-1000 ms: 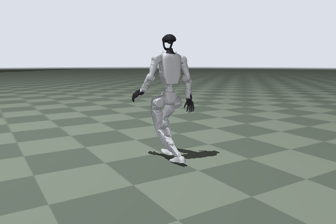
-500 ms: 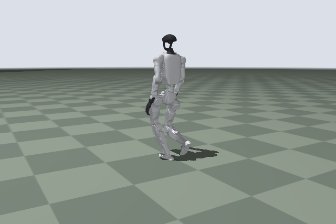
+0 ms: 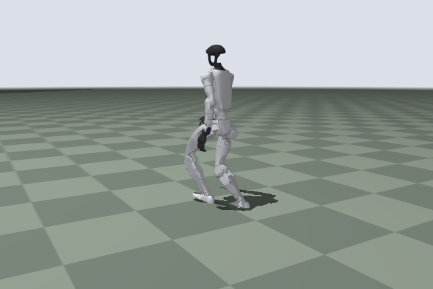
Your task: Walk
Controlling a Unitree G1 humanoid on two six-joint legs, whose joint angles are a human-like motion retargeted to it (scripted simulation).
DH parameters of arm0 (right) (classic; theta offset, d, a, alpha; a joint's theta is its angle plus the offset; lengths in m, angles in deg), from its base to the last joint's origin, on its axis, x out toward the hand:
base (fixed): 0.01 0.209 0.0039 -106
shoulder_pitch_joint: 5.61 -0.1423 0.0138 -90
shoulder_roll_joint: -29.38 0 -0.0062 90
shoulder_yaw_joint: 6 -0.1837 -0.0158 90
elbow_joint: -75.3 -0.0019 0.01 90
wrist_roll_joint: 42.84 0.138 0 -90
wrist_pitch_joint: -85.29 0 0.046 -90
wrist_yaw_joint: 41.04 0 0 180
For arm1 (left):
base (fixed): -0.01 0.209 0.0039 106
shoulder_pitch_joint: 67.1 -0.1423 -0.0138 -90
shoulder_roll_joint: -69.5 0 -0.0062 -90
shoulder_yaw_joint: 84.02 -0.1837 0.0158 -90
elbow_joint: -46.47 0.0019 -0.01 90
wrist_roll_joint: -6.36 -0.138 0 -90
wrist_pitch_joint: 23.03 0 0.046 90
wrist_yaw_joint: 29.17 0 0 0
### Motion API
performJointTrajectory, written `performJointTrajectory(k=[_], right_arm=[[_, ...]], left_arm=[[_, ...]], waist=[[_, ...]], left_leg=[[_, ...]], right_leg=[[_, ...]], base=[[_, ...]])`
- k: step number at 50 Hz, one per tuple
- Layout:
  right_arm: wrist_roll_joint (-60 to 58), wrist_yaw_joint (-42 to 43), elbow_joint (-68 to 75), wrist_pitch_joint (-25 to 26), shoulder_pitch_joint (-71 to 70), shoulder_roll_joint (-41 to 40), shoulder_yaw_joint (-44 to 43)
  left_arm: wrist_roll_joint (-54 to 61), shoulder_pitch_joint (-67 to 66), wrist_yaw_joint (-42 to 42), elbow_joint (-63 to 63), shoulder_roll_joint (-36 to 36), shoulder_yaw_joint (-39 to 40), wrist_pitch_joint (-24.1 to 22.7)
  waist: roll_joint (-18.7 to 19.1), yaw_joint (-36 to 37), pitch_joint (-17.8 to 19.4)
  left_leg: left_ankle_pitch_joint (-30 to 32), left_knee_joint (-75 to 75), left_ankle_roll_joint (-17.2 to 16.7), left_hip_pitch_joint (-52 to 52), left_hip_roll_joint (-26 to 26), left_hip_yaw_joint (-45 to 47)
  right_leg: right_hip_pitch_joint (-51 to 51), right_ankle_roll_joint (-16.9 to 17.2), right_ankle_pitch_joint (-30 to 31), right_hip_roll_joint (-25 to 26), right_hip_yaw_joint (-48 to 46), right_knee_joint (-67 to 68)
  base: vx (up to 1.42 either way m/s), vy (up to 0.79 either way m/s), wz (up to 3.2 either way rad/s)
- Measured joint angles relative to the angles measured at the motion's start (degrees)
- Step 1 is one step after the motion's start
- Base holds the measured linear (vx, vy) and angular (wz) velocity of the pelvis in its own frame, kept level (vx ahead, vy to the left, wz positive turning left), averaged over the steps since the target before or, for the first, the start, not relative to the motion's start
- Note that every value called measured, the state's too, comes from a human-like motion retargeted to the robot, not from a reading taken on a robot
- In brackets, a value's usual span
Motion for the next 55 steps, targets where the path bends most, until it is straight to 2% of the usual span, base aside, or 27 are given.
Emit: performJointTrajectory(k=[3, 5, 8, 10, 12, 14, 17, 20, 23, 25, 27, 29, 30, 32, 33, 34, 37, 40, 45, 48, 52, 53, 55], right_arm=[[0.3, 0.5, -5.9, -0.9, -3.4, 0.8, 0.0], [0.0, 0.6, -7.8, -1.6, -3.1, 0.4, 0.4], [0.2, -1.8, -8.1, -2.0, 1.2, -1.9, 1.2], [-0.1, -3.8, -5.3, -1.4, 4.0, -3.7, 1.9], [-1.2, -5.7, -0.8, -0.4, 6.9, -5.0, 2.4], [-2.6, -6.8, 4.1, 0.6, 10.3, -5.4, 2.6], [-4.2, -7.9, 10.3, 1.6, 16.1, -4.9, 1.7], [-4.8, -9.0, 14.0, 2.3, 22.0, -3.6, -0.7], [-4.7, -9.7, 15.3, 2.6, 26.3, -2.4, -2.9], [-4.4, -10.0, 15.8, 2.6, 28.5, -1.8, -4.0], [-3.7, -10.0, 16.2, 2.5, 29.7, -2.0, -4.7], [-2.5, -9.8, 16.4, 2.6, 29.9, -2.3, -5.3], [-1.7, -9.6, 16.4, 2.7, 29.5, -2.3, -5.5], [-1.2, -9.1, 15.4, 3.0, 27.7, -2.2, -5.4], [-1.2, -8.8, 14.8, 3.1, 26.3, -2.0, -5.1], [-1.2, -8.3, 14.2, 3.2, 24.6, -1.9, -4.6], [-0.9, -7.0, 12.3, 3.0, 18.2, -1.5, -3.3], [0.3, -5.7, 9.1, 2.4, 11.3, -0.8, -2.3], [2.1, -3.2, 0.9, 0.4, 1.5, 1.1, -1.2], [2.5, -2.5, -4.1, -0.5, -2.3, 1.7, -1.3], [2.7, -2.8, -9.1, -1.4, -2.4, 0.9, -1.4], [2.7, -3.0, -9.4, -1.6, -1.8, 0.5, -1.2], [3.3, -4.7, -9.7, -1.9, 0.5, -1.0, -0.8]], left_arm=[[0.1, -3.1, -2.2, 4.0, 1.2, -0.5, 0.1], [-0.5, -4.4, -3.0, 5.6, 1.9, -1.3, 0.4], [-2.0, -3.6, -3.0, 7.8, 1.8, -1.4, 0.5], [-2.4, -1.3, -1.8, 7.2, 1.4, -1.2, 0.8], [-2.2, 2.2, 0.3, 5.5, 0.4, -1.1, 1.1], [-1.4, 6.1, 2.6, 2.9, -0.8, -0.6, 1.3], [0.7, 12.0, 5.5, -2.2, -3.2, 1.0, 0.8], [2.3, 17.3, 7.2, -7.9, -5.8, 2.7, -0.9], [2.1, 20.7, 8.0, -12.3, -7.6, 3.7, -2.6], [1.7, 21.2, 8.4, -14.1, -7.9, 4.0, -3.3], [1.8, 20.3, 8.1, -14.9, -7.7, 4.4, -3.7], [2.1, 18.2, 7.4, -14.8, -6.8, 4.5, -3.7], [2.3, 16.6, 6.6, -14.5, -6.1, 4.5, -3.4], [1.8, 14.3, 5.1, -12.8, -4.4, 4.2, -2.1], [1.4, 13.5, 4.3, -11.6, -3.7, 3.9, -1.3], [1.0, 12.8, 3.6, -10.3, -3.1, 3.5, -0.6], [-0.1, 10.5, 1.6, -6.3, -2.0, 2.2, 1.2], [0.0, 7.1, -0.1, -3.2, -1.2, 1.5, 1.5], [0.6, 1.6, -2.2, 1.5, 0.9, 1.6, 1.3], [1.0, -0.3, -3.3, 4.3, 1.9, 1.8, 1.3], [0.4, -1.6, -4.5, 7.3, 2.7, 1.7, 1.2], [0.2, -1.9, -4.6, 7.8, 3.0, 1.5, 1.3], [-0.1, -1.6, -4.8, 9.1, 2.7, 1.7, 1.4]], waist=[[-4.1, -1.4, -0.9], [-6.1, -2.2, -1.2], [-12.4, -4.8, -0.8], [-14.1, -6.6, -0.3], [-13.7, -8.0, 0.6], [-12.1, -8.9, 1.8], [-8.9, -9.7, 3.6], [-6.0, -10.4, 4.4], [-2.8, -10.0, 3.3], [-0.8, -9.5, 2.9], [1.7, -9.2, 3.1], [4.4, -8.7, 3.0], [7.0, -8.3, 2.9], [9.3, -6.8, 2.7], [9.4, -5.9, 2.6], [9.0, -4.9, 2.5], [6.5, -2.0, 2.5], [3.5, 0.2, 2.7], [0.8, 1.8, 2.2], [-1.8, 0.6, 1.1], [-6.5, -0.9, 1.1], [-7.3, -1.2, 1.1], [-10.8, -2.2, 1.4]], left_leg=[[0.9, -15.1, 0.3, 1.1, -9.0, 0.6], [1.7, -12.6, 2.0, 1.1, -12.4, 1.3], [4.5, -16.6, 5.5, 8.2, -21.1, 3.3], [4.2, -19.3, 5.7, 13.6, -23.7, 3.0], [2.7, -22.6, 5.7, 20.4, -24.6, 1.6], [0.7, -25.4, 5.7, 27.7, -24.7, -0.3], [-2.2, -28.6, 5.6, 37.4, -23.8, -3.1], [-3.3, -32.2, 4.2, 44.9, -22.3, -6.1], [-3.9, -33.2, 2.4, 48.5, -18.9, -8.3], [-5.1, -28.6, 0.9, 49.3, -16.4, -9.0], [-5.6, -18.2, -1.5, 49.2, -12.7, -9.1], [-1.2, -5.2, -5.0, 47.3, -7.4, -8.7], [2.9, 3.0, -7.4, 44.9, -3.0, -8.8], [13.2, 16.5, -9.1, 37.8, 3.4, -8.0], [15.6, 21.8, -8.2, 33.9, 5.9, -7.5], [15.5, 25.9, -6.4, 30.1, 8.0, -6.8], [9.0, 31.6, -0.5, 19.2, 10.8, -4.5], [2.2, 26.4, 2.7, 10.9, 8.5, -1.7], [-1.9, 0.9, 1.1, 3.5, 1.2, 0.7], [-1.1, -15.3, 0.2, 2.8, -5.8, 1.0], [2.3, -18.6, 2.4, 4.9, -13.7, 2.0], [2.8, -16.2, 3.1, 4.8, -14.8, 2.3], [4.6, -17.5, 5.0, 8.1, -19.6, 3.0]], right_leg=[[3.3, 3.1, -0.2, -6.5, 0.8, 3.0], [4.9, 5.8, 1.8, -9.7, 1.3, 9.5], [2.8, 12.3, 18.6, -19.0, 3.9, 23.9], [-2.6, 12.5, 27.3, -23.7, 5.2, 33.5], [-8.7, 9.4, 25.9, -26.6, 6.2, 39.3], [-14.3, 6.0, 20.3, -27.1, 6.4, 40.9], [-20.6, 3.1, 12.1, -24.2, 4.6, 34.5], [-24.4, 4.2, 7.4, -17.8, 3.0, 18.8], [-25.1, 6.7, 5.8, -9.2, 3.0, 1.0], [-23.9, 6.4, 6.5, -5.4, 2.3, -2.9], [-21.9, 4.7, 8.0, -1.9, 0.6, -0.1], [-20.0, 1.7, 8.7, 1.7, -1.7, 3.4], [-18.3, -0.5, 9.0, 4.5, -4.0, 3.4], [-16.4, -4.0, 7.9, 7.0, -6.0, 4.2], [-15.3, -5.1, 7.0, 7.4, -6.4, 4.3], [-14.1, -5.7, 6.1, 7.3, -6.3, 4.2], [-9.9, -5.5, 3.5, 6.1, -5.1, 3.1], [-5.6, -3.6, 1.2, 4.0, -3.4, 1.8], [0.9, -0.7, 0.1, 0.6, -1.9, -1.9], [2.8, 1.1, -0.3, -4.0, -1.7, -1.4], [5.9, 4.9, 0.2, -11.1, -0.3, 6.4], [6.5, 6.1, 1.7, -12.5, -0.2, 9.5], [6.8, 9.8, 9.0, -17.4, 1.1, 16.1]], base=[[0.02, 0.06, 0.36], [0.01, 0.02, 0.38], [-0.01, 0.04, 0.56], [-0.04, 0.02, 0.30], [0.01, 0.04, 0.00], [0.05, 0.07, -0.06], [0.07, 0.04, 0.11], [0.05, -0.03, 0.46], [0.01, -0.05, 0.37], [-0.03, -0.06, 0.22], [-0.02, -0.03, 0.09], [-0.05, -0.06, 0.21], [-0.09, -0.09, 0.33], [-0.10, -0.09, 0.42], [-0.07, -0.09, 0.52], [-0.05, -0.10, 0.56], [-0.03, -0.06, 0.45], [0.00, 0.00, 0.08], [0.00, 0.04, 0.01], [0.00, 0.06, 0.25], [0.04, 0.03, 0.30], [0.04, 0.02, 0.38], [0.03, 0.04, 0.48]])
